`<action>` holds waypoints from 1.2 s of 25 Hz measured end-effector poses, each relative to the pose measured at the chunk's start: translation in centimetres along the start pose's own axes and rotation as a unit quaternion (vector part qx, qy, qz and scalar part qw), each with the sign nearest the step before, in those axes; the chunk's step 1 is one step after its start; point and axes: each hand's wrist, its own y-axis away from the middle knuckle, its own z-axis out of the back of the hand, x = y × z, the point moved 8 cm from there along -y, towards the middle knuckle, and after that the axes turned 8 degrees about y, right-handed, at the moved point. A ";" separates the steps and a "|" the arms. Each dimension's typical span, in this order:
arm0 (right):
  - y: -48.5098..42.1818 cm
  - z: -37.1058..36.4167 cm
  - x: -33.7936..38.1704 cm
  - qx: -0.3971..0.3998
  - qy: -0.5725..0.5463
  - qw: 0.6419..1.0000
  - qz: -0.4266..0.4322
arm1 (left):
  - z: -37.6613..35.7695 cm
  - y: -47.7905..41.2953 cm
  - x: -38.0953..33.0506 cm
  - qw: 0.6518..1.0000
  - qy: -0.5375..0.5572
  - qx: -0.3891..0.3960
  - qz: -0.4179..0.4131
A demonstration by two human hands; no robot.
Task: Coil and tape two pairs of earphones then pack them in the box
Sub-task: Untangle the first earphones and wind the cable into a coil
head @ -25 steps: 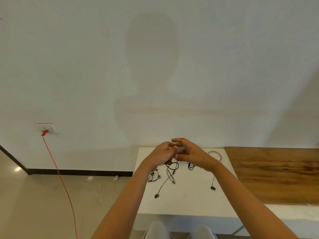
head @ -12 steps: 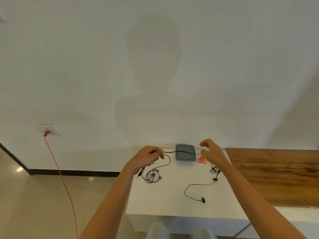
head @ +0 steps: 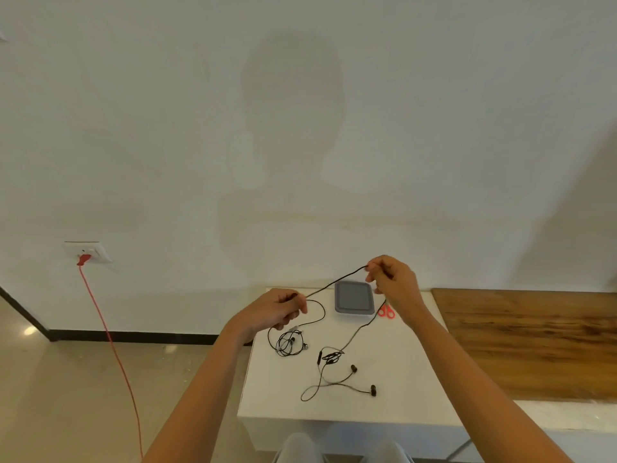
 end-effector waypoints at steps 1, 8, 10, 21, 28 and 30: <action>-0.2 0.6 -0.5 -0.016 -0.004 1.000 -0.015 | 0.9 0.3 0.4 1.000 -0.005 -0.018 -0.004; -0.1 -1.1 -1.4 0.027 -0.055 0.993 -0.098 | 6.0 -0.1 2.2 0.963 -0.117 -0.241 -0.019; 0.2 -0.8 -1.9 0.012 -0.048 0.990 -0.132 | 7.0 1.0 1.4 0.940 -0.092 -0.318 -0.082; 3.1 -6.7 2.6 0.245 -0.039 0.962 -0.116 | -2.8 -0.9 -1.2 0.994 -0.056 -0.027 -0.094; 2.9 -3.6 0.3 0.223 -0.017 0.969 -0.107 | 1.3 0.7 -2.6 0.967 -0.074 -0.169 -0.174; 2.8 -1.8 -1.7 0.186 -0.059 0.971 -0.134 | 5.5 2.2 -1.1 0.944 -0.090 -0.272 -0.161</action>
